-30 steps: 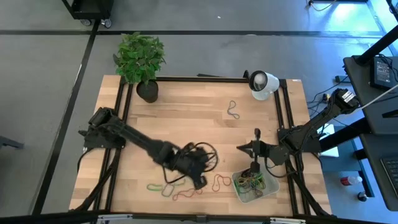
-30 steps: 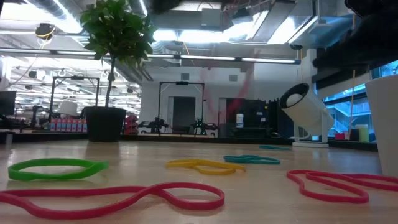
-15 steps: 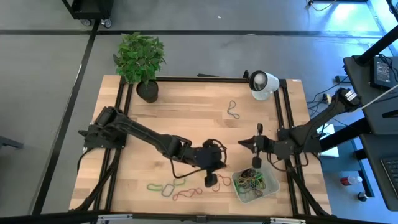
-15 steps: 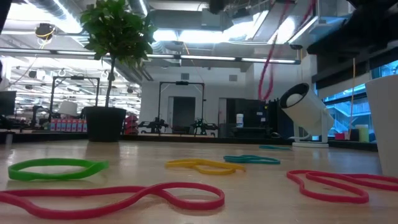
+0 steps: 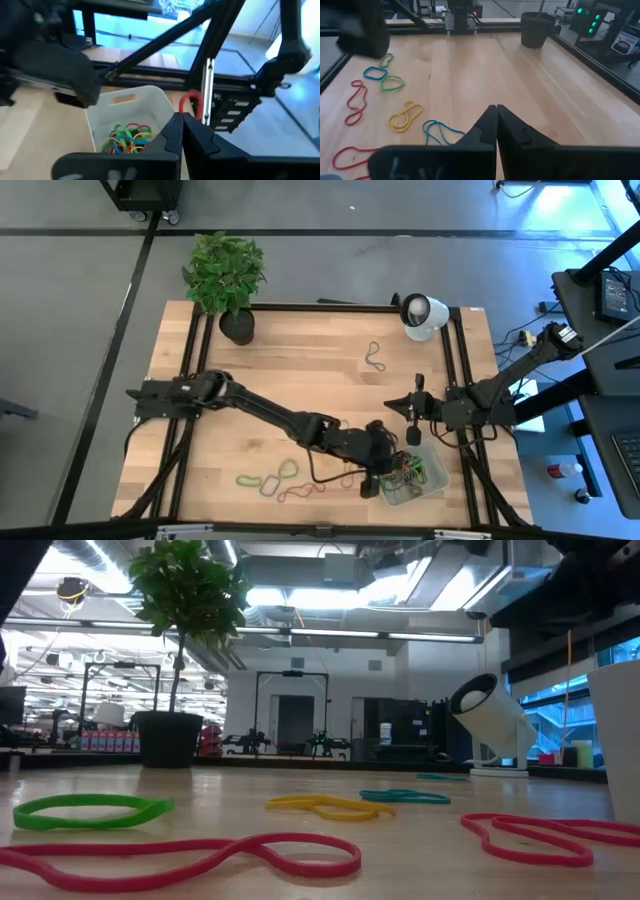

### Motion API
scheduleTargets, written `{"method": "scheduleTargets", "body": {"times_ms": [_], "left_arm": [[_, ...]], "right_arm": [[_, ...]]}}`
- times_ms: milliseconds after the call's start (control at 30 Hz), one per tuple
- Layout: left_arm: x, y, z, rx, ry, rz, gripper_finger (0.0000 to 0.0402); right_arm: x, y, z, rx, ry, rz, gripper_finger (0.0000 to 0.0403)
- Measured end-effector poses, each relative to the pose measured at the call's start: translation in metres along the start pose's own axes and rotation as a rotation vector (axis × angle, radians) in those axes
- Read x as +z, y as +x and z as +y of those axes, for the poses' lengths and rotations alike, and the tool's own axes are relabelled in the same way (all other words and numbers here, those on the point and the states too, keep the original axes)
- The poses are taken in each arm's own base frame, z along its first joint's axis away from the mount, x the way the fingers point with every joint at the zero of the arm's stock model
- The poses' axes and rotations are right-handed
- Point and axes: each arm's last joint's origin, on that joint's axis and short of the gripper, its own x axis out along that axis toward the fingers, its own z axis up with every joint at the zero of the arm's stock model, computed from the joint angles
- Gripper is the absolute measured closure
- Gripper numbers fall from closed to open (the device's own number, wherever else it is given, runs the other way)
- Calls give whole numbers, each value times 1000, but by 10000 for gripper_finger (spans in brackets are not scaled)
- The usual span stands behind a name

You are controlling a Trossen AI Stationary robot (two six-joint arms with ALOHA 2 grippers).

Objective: Pick and place rubber bands into bin
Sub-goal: Put the red rubber band into the white bin, then put the green rubber band into the white bin

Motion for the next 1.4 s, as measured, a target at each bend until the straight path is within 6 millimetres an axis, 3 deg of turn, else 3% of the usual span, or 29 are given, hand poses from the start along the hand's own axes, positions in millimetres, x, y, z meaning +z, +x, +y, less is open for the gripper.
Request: {"method": "scheduleTargets", "body": {"times_ms": [333, 633, 800, 933, 1067, 1267, 1400], "left_arm": [[-40, 37, 14, -30, 3, 115, 391], [-57, 41, 26, -27, -41, 255, 304], [-55, 37, 29, -5, -32, 293, 271], [-45, 16, 29, 67, -50, 399, 271], [-34, -19, 24, 240, -19, 524, 287], [-34, -76, -12, 557, 104, 644, 319], [-44, -96, -27, 671, 46, 686, 322]], "right_arm": [[-1, 0, 0, -2, -7, 12, 398], [-2, 0, 0, -4, -13, 19, 398], [-2, 0, 0, -4, -11, 19, 398], [-5, 0, -1, -10, 1, 37, 398], [-8, 0, -2, -18, 8, 63, 398], [-9, 0, -2, -21, 10, 72, 398], [-9, 0, -2, -21, 12, 71, 398]]}}
